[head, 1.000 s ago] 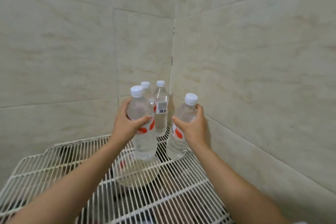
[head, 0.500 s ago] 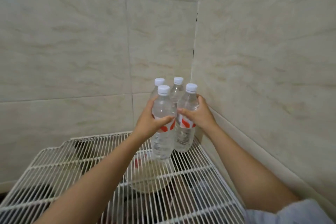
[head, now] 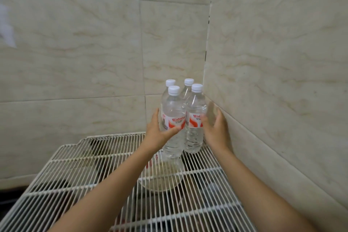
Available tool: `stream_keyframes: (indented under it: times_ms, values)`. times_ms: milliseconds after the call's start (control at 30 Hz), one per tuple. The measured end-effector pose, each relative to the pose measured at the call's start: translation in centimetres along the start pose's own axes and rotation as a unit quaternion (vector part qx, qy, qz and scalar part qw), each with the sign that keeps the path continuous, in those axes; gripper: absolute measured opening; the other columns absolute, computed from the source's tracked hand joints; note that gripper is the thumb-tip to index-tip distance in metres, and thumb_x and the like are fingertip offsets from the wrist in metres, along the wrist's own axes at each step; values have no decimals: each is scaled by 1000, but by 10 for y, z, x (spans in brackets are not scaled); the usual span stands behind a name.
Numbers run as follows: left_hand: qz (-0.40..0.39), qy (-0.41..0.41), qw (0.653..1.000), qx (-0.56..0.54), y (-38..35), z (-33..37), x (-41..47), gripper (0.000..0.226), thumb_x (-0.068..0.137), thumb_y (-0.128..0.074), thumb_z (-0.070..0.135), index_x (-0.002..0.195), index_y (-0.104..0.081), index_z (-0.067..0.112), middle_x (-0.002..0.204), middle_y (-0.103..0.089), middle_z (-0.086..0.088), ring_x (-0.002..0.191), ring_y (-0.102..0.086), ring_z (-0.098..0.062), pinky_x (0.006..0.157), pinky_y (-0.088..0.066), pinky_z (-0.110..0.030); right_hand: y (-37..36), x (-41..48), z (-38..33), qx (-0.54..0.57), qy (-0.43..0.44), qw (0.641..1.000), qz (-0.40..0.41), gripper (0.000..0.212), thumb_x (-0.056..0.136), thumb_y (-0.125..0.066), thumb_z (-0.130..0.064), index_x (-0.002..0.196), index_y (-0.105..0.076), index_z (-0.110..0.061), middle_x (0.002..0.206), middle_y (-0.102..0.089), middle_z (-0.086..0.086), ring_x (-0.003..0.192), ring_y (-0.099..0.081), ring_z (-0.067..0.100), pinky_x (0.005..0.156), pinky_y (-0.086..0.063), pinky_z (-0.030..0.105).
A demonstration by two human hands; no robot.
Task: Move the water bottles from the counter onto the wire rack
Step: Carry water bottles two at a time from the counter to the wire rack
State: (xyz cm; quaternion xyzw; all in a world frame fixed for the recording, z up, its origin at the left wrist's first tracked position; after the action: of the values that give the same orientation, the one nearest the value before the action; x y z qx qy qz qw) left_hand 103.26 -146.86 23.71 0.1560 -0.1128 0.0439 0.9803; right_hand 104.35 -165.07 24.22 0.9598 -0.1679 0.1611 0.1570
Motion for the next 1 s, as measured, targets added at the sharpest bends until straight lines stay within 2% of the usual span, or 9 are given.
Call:
stream_keyframes:
  times_ms: [100,167,267,367,500,633,800,900,1000]
  values:
    - [-3,79,995,67,16,-30,-22,88,78,-66,35,145,-10,27,152,-23,-11,135,-32,-28,108,-34,-50,6,-37,-10,28,34,997,60,50,89,-53,-30,133,-37,-14,125,-47,0,119,-45,18,98,-40,34]
    - [1,102,989,107,28,-37,-41,80,83,-61,32,145,-12,22,152,-22,-12,125,-44,-24,100,-43,-46,-10,-61,-24,14,82,996,23,48,87,-54,-29,130,-41,-12,118,-42,-6,115,-43,12,96,-38,28]
    - [-9,95,983,156,42,-38,-72,75,85,-59,31,145,-15,20,153,-22,-10,132,-36,-24,107,-36,-44,-47,-89,-38,-64,146,984,-77,56,80,-45,-34,133,-39,-13,136,-38,2,128,-34,14,106,-24,24]
    - [17,89,976,197,74,-37,-106,73,84,-59,33,143,-19,22,151,-25,-6,136,-29,-23,111,-30,-41,-72,-111,-45,-144,213,955,-149,56,82,-47,-32,134,-41,-13,143,-33,12,134,-30,24,104,-19,26]
    - [137,83,952,260,142,-40,-163,64,83,-58,39,138,-33,20,143,-40,-8,132,-35,-24,109,-31,-43,-92,-123,-36,-201,192,934,-222,52,89,-50,-30,138,-33,-20,150,-21,10,139,-18,25,112,-17,37]
    - [288,86,882,364,198,-48,-234,74,67,-36,60,122,-54,13,122,-58,-14,118,-47,-34,99,-33,-47,-114,-148,-49,-253,248,892,-279,52,90,-45,-33,140,-30,-23,153,-15,6,142,-9,22,114,-11,39]
    - [400,143,826,369,240,-60,-316,56,76,-48,45,118,-57,8,120,-57,-20,118,-43,-40,95,-34,-53,-148,-206,-90,-236,300,859,-340,55,89,-46,-38,140,-29,-25,153,-18,3,142,-10,19,115,-8,42]
    - [431,184,811,351,268,-72,-355,41,85,-60,24,123,-53,9,126,-52,-21,122,-36,-40,97,-32,-52,-169,-250,-112,-232,329,838,-369,55,88,-47,-40,139,-30,-25,152,-20,4,142,-12,20,115,-8,43]
    - [449,211,797,345,299,-83,-402,42,84,-59,22,124,-52,10,128,-51,-19,122,-36,-40,97,-33,-52,-185,-296,-132,-228,351,824,-383,56,87,-49,-42,138,-32,-25,152,-22,5,141,-14,21,114,-10,42]
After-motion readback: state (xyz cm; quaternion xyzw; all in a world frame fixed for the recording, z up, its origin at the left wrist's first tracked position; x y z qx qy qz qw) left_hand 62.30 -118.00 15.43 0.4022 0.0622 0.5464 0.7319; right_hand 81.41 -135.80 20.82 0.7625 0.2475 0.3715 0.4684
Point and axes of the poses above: each hand's wrist, its own x-axis towards the middle knuckle, its own y-axis out of the back of the hand, z = x × y, the point moved 8 cm from there along x, towards the middle knuckle
